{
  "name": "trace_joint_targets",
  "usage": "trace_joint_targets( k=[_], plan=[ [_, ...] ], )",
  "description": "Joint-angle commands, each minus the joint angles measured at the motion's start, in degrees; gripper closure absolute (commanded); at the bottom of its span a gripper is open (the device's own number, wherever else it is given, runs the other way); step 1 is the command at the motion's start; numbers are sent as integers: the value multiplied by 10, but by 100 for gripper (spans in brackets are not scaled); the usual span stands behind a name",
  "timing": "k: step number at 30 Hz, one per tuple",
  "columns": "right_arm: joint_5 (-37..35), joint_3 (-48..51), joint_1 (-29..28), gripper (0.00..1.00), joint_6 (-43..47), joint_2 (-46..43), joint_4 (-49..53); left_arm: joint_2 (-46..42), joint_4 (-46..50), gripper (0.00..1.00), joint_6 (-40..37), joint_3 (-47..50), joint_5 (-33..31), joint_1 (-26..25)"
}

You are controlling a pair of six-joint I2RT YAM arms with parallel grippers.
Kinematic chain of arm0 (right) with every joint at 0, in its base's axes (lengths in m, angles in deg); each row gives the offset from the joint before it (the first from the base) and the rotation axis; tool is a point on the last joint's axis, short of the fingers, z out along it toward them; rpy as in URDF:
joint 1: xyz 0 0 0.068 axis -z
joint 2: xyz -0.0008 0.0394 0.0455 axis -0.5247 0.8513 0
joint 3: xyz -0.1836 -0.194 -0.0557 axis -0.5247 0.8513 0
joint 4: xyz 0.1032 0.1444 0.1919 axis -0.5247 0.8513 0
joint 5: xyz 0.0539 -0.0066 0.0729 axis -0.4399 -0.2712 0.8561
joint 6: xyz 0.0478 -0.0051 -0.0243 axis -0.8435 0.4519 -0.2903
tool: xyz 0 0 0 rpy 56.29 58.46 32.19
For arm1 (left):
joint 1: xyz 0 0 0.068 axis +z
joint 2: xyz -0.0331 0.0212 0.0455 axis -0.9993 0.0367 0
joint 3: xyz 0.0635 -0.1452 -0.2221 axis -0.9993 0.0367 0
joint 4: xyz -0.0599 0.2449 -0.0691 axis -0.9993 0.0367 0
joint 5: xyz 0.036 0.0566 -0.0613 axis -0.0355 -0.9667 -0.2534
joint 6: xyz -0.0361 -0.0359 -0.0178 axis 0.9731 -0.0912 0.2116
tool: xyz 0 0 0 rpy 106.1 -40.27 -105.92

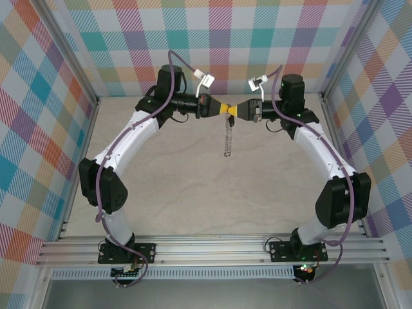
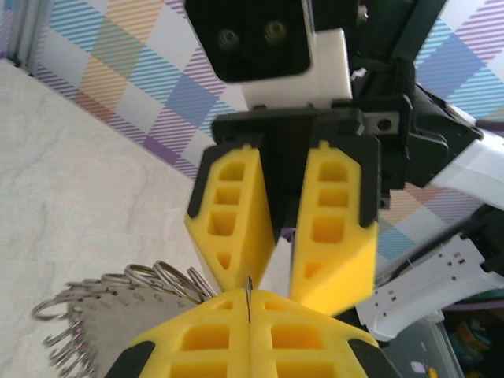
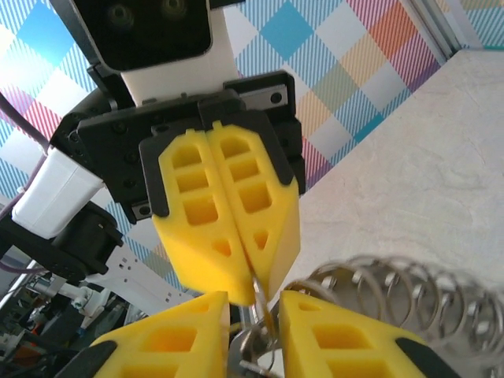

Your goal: Put the keys on the keyring

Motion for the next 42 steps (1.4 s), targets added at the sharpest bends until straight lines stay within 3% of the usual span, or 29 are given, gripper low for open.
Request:
trace_joint_targets(
  k=[1, 10, 18, 32, 42],
  plan=[
    [-4, 16, 0, 72, 0, -34, -27, -35, -54, 100, 25, 7, -15, -6],
    [-32, 50, 1, 63, -1, -58, -36, -49, -76, 100, 41, 23, -20, -6],
    [-44, 54, 1, 64, -11, -58, -48, -56, -82, 100, 43, 27, -18, -7],
    [-43, 59, 1, 98, -17, -62, -52, -66, -96, 100, 50, 39, -33, -6],
    [-72, 69, -16, 100, -32, -62, -70, -91, -177, 100, 107, 91, -69, -6]
  ],
)
